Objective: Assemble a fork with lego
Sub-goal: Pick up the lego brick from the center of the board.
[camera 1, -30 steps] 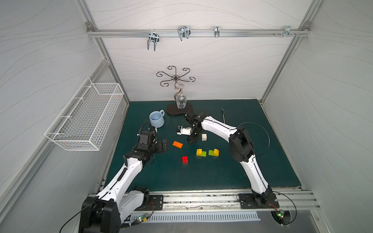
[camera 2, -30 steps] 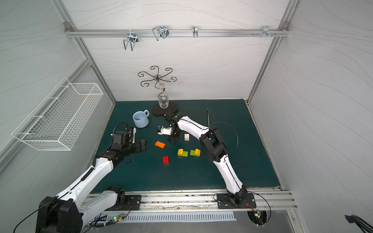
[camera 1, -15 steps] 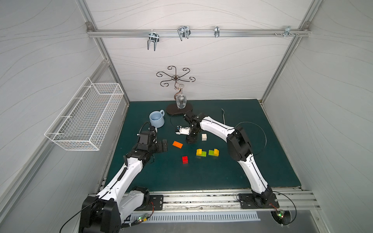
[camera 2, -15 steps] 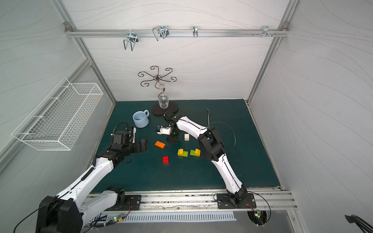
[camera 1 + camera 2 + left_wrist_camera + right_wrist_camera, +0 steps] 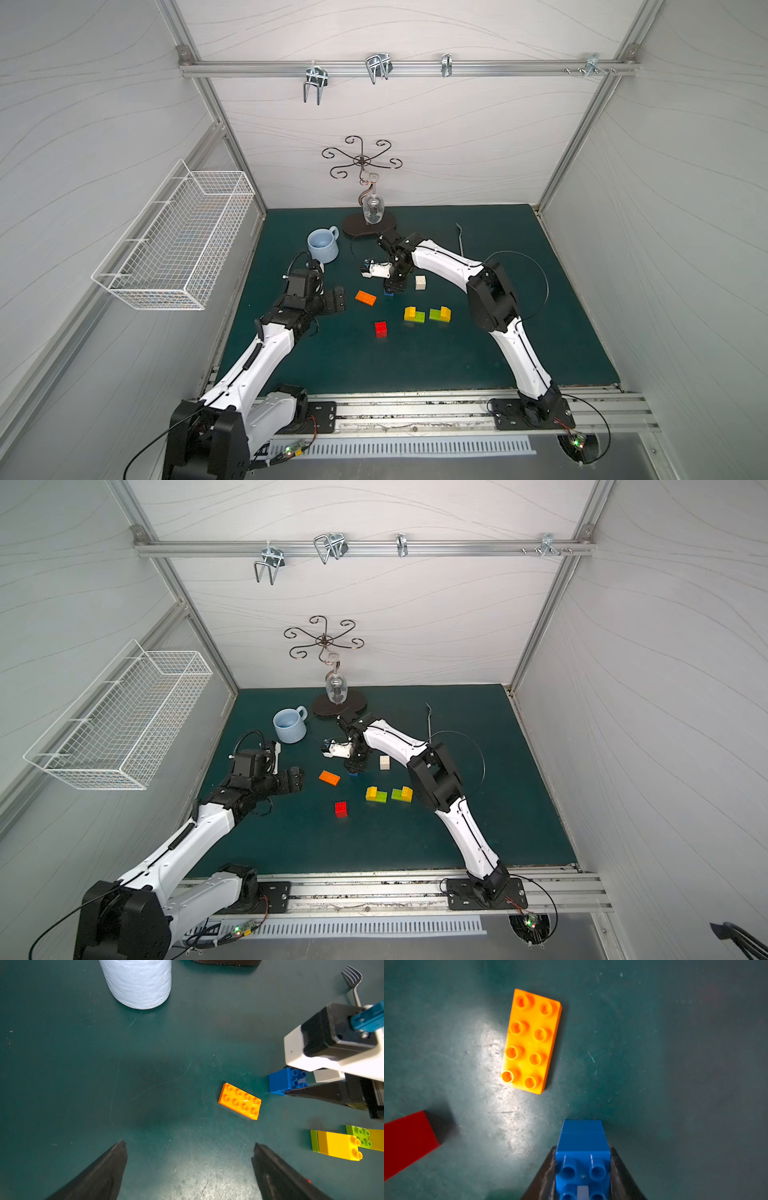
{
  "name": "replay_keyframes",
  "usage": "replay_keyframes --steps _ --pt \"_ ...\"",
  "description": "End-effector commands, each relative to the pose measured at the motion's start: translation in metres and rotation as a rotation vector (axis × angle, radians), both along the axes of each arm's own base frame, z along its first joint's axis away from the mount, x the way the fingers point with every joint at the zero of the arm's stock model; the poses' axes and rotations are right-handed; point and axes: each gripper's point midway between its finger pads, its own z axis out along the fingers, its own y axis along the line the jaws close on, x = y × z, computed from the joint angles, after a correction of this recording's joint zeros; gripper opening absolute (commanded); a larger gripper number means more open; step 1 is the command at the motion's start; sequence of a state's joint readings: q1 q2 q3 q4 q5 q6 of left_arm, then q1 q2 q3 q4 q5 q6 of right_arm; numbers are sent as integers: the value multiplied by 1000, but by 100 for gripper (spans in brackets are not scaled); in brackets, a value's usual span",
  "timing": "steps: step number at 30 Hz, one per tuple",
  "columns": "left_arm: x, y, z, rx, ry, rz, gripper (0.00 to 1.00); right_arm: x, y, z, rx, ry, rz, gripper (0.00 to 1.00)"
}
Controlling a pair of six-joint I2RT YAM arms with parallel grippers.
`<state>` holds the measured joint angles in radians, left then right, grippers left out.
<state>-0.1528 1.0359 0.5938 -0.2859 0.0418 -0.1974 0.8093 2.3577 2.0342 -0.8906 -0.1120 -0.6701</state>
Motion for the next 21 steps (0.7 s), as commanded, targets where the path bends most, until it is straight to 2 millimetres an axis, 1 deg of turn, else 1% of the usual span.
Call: replay_keyframes --steps 1,3,7,13,16,18,21 --pt "8 -1 6 -15 -36 7 100 -11 -10 -5 -30 51 -9 22" --pt "8 -1 7 -16 -36 6 100 -13 -10 -3 -25 56 -12 16" --pt "8 -1 7 -13 -36 1 100 -15 -10 11 3 53 -27 1" --pt "8 -6 15 -28 -41 -27 100 -21 -12 46 81 27 -33 0" --pt "9 -17 24 -52 -55 -94 100 -26 -17 67 121 1 -36 0" --pt "9 -28 33 -67 -73 -170 100 -29 -24 81 144 -9 -44 0" --pt "8 -41 44 -90 -92 -259 100 -33 -38 94 147 -26 -54 0"
